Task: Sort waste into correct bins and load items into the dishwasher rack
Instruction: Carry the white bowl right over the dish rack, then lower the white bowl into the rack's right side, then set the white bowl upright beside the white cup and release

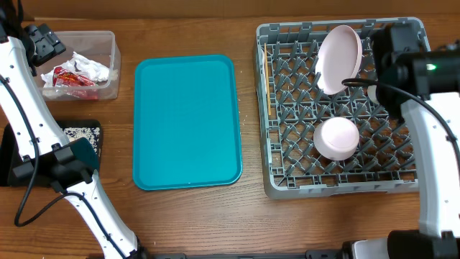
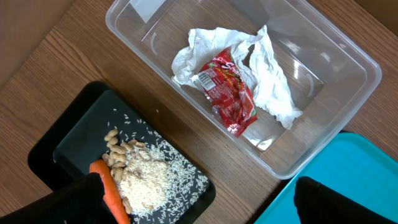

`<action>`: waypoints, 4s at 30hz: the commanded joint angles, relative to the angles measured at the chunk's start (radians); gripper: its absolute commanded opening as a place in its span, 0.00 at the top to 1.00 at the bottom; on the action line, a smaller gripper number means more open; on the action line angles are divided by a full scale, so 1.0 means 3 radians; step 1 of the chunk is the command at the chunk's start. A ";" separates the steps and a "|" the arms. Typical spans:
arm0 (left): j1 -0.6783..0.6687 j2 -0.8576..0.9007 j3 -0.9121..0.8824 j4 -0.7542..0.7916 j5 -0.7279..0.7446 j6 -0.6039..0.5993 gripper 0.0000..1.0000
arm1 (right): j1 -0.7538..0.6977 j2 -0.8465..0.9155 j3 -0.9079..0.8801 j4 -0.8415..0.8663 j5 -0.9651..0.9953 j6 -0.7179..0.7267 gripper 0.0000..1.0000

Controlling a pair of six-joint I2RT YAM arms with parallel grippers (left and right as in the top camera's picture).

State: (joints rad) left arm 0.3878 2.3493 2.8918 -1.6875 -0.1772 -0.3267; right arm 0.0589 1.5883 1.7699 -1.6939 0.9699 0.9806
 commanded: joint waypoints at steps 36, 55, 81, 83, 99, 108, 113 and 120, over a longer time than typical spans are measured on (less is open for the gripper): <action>-0.0006 -0.0014 0.0031 -0.0006 -0.0045 -0.0008 0.00 | -0.1080 -0.0025 -0.2391 0.2848 0.1461 -0.0084 0.96; -0.0006 -0.0015 0.0031 -0.0006 -0.0045 -0.0008 0.00 | -0.1073 0.0434 -0.2541 0.3184 0.1413 -0.0764 0.88; -0.0006 -0.0014 0.0031 -0.0006 -0.0045 -0.0008 0.00 | -0.0346 0.0423 -0.2511 0.3034 0.1209 -0.0765 0.78; -0.0006 -0.0014 0.0031 -0.0006 -0.0045 -0.0008 0.00 | -0.0323 0.0404 -0.2510 0.3037 0.1158 -0.0764 0.78; -0.0006 -0.0014 0.0031 -0.0006 -0.0045 -0.0008 0.00 | -0.0289 -0.0340 -0.2422 0.2784 -0.0010 -0.0767 0.84; -0.0006 -0.0015 0.0031 -0.0006 -0.0045 -0.0008 0.00 | -0.0290 -0.1143 -0.2422 0.2767 -0.1495 -0.1240 0.65; -0.0006 -0.0014 0.0031 -0.0006 -0.0045 -0.0008 0.00 | -0.0290 -0.1624 -0.2422 0.2787 -0.2071 -0.1303 0.23; -0.0006 -0.0015 0.0031 -0.0006 -0.0045 -0.0008 0.00 | -0.0290 -0.2103 -0.2422 0.3058 -0.2571 -0.1667 0.12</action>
State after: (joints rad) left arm 0.3878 2.3493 2.8918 -1.6871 -0.1772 -0.3267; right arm -0.0303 0.9939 1.0206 -0.8074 0.3344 0.5686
